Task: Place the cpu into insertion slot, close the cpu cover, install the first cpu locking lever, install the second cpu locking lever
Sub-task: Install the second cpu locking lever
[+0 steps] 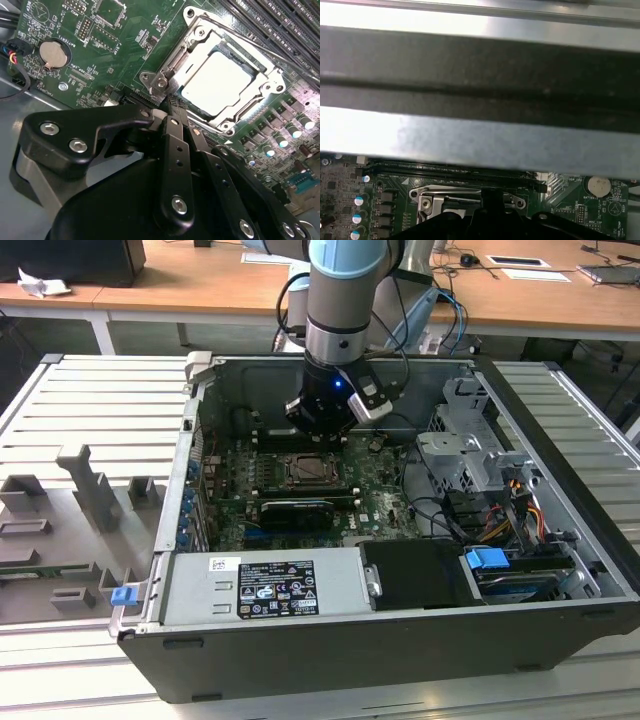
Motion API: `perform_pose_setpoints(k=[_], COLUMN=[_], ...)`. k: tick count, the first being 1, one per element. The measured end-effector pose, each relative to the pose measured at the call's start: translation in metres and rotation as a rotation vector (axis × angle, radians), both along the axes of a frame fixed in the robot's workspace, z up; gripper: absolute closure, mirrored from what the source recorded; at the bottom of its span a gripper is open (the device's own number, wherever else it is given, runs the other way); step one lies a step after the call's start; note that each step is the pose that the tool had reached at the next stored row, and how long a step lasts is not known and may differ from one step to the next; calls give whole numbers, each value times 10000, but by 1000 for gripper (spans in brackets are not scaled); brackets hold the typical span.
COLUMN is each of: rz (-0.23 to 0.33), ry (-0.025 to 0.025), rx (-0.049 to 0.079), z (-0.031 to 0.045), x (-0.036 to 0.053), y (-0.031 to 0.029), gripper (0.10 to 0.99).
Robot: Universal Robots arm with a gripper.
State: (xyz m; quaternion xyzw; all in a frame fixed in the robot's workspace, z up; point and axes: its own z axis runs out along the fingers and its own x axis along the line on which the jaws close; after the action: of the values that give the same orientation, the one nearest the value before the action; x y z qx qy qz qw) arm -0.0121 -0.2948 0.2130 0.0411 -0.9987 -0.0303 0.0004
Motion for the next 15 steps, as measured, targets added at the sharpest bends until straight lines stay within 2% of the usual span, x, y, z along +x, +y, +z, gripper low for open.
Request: perform_pose_setpoints(k=[8, 13, 15], rz=[0, 1, 1], ry=[2, 0, 0], rx=[-4, -1, 0], z=[6, 97, 98], x=[0, 0, 0], y=[-27, -27, -43], gripper=[980, 980, 980])
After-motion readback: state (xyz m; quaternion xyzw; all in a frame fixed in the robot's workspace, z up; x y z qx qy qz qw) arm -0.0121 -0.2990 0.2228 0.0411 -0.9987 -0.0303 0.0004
